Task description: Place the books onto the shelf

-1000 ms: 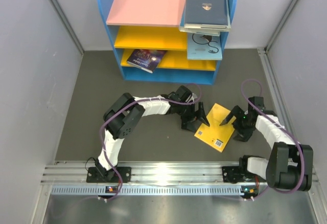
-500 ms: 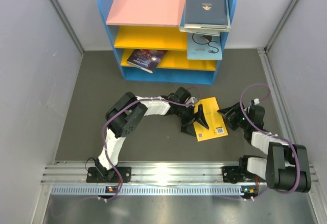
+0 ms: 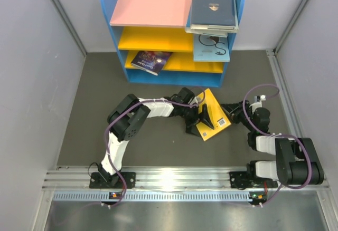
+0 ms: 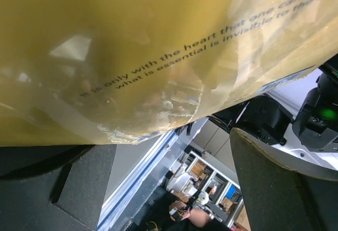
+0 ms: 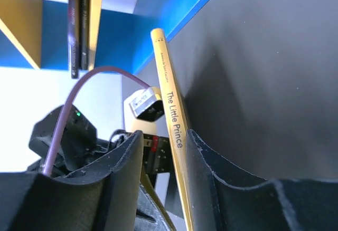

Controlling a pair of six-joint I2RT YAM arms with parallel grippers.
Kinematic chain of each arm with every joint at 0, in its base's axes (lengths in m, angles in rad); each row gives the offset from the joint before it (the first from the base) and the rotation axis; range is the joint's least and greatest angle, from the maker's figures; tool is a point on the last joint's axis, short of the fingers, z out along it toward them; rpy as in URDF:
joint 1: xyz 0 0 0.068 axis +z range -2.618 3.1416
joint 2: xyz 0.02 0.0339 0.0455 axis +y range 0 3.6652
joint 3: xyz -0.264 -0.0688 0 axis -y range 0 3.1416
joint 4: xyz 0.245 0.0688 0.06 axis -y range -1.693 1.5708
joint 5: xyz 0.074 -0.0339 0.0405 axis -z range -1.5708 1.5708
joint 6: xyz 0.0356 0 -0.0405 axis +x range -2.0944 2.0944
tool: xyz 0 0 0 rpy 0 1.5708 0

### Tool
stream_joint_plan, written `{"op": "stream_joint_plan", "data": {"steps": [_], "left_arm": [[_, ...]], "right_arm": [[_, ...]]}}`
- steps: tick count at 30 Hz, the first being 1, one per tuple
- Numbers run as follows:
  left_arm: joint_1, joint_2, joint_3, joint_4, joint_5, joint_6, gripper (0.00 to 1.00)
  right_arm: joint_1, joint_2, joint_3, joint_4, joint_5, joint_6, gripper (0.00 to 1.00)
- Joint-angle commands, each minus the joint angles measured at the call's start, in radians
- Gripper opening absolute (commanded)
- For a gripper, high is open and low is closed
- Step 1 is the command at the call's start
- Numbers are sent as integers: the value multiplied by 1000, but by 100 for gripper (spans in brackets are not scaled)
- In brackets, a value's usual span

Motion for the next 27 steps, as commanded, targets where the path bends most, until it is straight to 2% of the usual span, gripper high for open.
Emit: {"op": "stream_joint_plan", "data": {"steps": [1, 3, 6, 12, 20, 26, 27], "left_arm": [[-29, 90, -19, 90, -63, 8, 93], [-20, 79, -29, 88, -65, 15, 93], [-7, 67, -58, 91, -63, 23, 92], [9, 53, -88, 94, -65, 35, 92], [17, 30, -114, 96, -69, 51, 91], [23, 13, -138, 99, -75, 52, 90], [23, 10, -144, 97, -75, 54, 90]], "right_arm": [[145, -32, 23, -147, -423, -36, 37], [160, -34, 67, -271, -452, -93, 37], [196, -38, 90, -362, -469, -163, 39], [288, -21, 100, -418, -463, -212, 38], [499, 100, 192, -530, -441, -301, 33], [558, 126, 216, -543, -391, -302, 24], [558, 118, 221, -571, -371, -311, 20]]}}
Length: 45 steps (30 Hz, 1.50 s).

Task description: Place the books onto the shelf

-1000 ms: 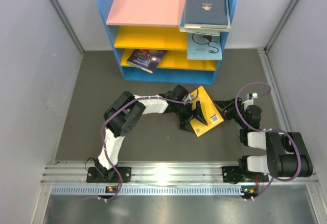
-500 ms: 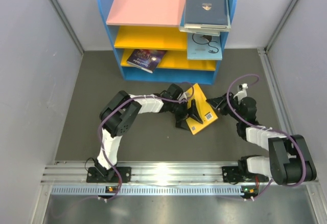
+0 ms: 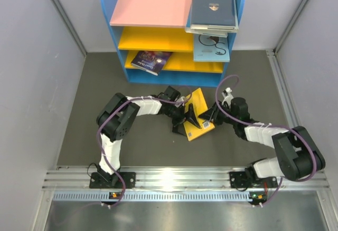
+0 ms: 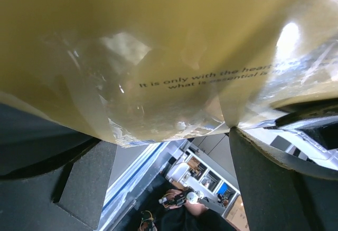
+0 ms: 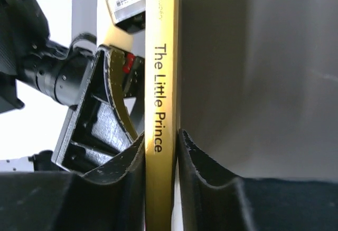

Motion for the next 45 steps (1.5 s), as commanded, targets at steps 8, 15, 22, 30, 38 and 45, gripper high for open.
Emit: {"op": "stream_joint_plan", "data": {"steps": [8, 15, 22, 30, 38, 45], "left_arm": [[-58, 15, -68, 117, -177, 3, 90], [48, -235, -199, 28, -249, 44, 91], [195, -519, -233, -77, -266, 47, 92], [246, -665, -251, -73, -265, 0, 93], [252, -738, -317, 146, -202, -156, 88], [255, -787, -386, 396, -186, -318, 44]], "right_arm": [[216, -7, 31, -311, -330, -51, 0], [215, -191, 66, -368, -250, 43, 0], [206, -349, 118, -341, -164, 219, 0], [203, -386, 10, 166, -140, 599, 0], [203, -276, -85, 642, -89, 831, 0], [224, -141, -86, 959, -38, 974, 0]]}}
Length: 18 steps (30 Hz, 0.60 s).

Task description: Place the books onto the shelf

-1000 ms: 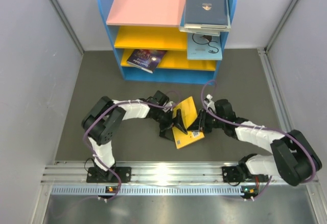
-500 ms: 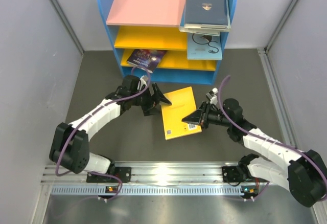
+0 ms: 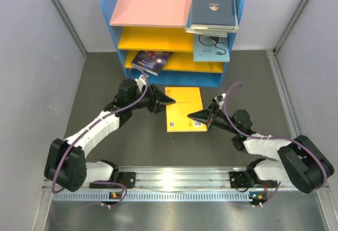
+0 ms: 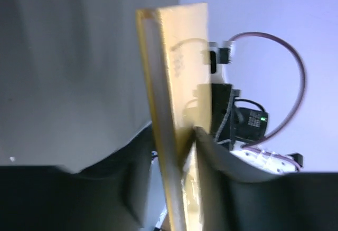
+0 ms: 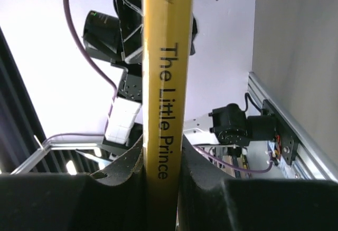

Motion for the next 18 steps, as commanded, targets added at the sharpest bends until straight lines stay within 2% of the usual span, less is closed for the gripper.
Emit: {"op": "stream_joint_plan", "data": {"steps": [1, 2, 3, 5, 7, 8, 9, 10, 11, 14, 18], "left_arm": [[6, -33, -33, 197, 25, -97, 38], [6, -33, -39, 215, 28, -108, 31], [7, -33, -40, 231, 33, -116, 16], [7, -31, -33, 271, 41, -133, 0], [9, -36, -17, 266, 41, -131, 0], [12, -41, 2, 248, 32, -125, 0], [15, -50, 18, 223, 24, -114, 0], [24, -57, 33, 155, 13, -85, 0], [29, -67, 68, 115, -22, -65, 0], [39, -113, 116, -6, -91, 16, 0], [59, -162, 124, -93, -175, 64, 0]], "right_arm": [[32, 16, 64, 395, 35, 71, 0], [38, 22, 78, 393, 32, 71, 0], [51, 25, 99, 393, 29, 68, 0], [58, 40, 115, 387, 23, 65, 0], [63, 39, 125, 373, 14, 59, 0], [63, 33, 127, 357, 5, 54, 8], [61, 27, 133, 317, -1, 39, 25], [63, 10, 135, 289, -8, 28, 44], [63, -1, 138, 265, -18, 19, 70], [61, -55, 141, 148, -34, -38, 87], [63, -119, 132, 71, -38, -56, 91]]}}
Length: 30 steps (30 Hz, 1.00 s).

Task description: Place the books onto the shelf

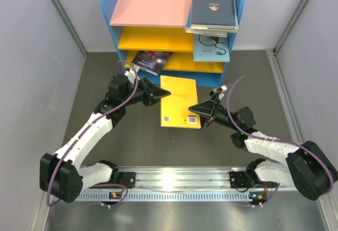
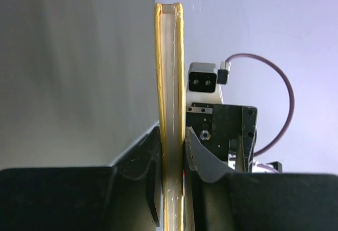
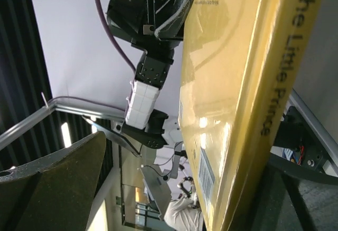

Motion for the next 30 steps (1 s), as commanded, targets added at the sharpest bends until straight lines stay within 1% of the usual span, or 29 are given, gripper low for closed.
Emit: {"op": "stream_joint_plan", "data": {"steps": [1, 4, 7, 9, 10, 11, 13, 14, 16, 17, 20, 22, 23, 25, 26, 27, 29, 30], "left_arm": [[30, -62, 49, -73, -139, 97, 0], [30, -85, 50, -119, -191, 114, 0], [30, -91, 58, -139, -200, 128, 0], [30, -88, 61, -142, -196, 132, 0], [30, -88, 66, -150, -199, 135, 0], [30, -90, 69, -162, -205, 141, 0], [30, -97, 78, -184, -211, 157, 0], [31, -99, 81, -193, -219, 163, 0], [30, -105, 86, -207, -222, 174, 0], [30, -110, 86, -220, -228, 177, 0], [30, -130, 86, -242, -236, 187, 0], [30, -142, 81, -247, -239, 197, 0], [30, -150, 80, -253, -236, 201, 4], [30, -157, 86, -268, -231, 215, 22], [30, -165, 86, -274, -229, 220, 28], [30, -168, 86, -283, -231, 224, 48], [30, -185, 81, -287, -246, 226, 69], [30, -188, 81, -294, -251, 229, 78]], "right_arm": [[18, -74, 36, 25, -22, -44, 91], [18, -105, 16, 15, -13, -38, 90], [17, -143, -4, -18, 2, -49, 87], [18, -158, -13, -41, 14, -58, 79], [17, -159, -11, -39, 16, -61, 73], [17, -159, -11, -33, 21, -61, 62], [17, -154, -5, -32, 27, -61, 50], [17, -151, -2, -33, 37, -67, 39], [17, -152, 12, -61, 44, -78, 28], [18, -151, 28, -76, 44, -95, 16], [14, -163, 73, -163, 45, -141, 0], [12, -194, 108, -307, 44, -187, 0], [3, -209, 160, -381, 42, -257, 0], [-9, -250, 237, -567, 41, -355, 0], [-28, -258, 325, -746, 39, -459, 0], [-41, -261, 364, -822, 36, -501, 0], [-83, -252, 415, -890, -10, -537, 0], [-132, -238, 445, -895, -30, -535, 0]]}}
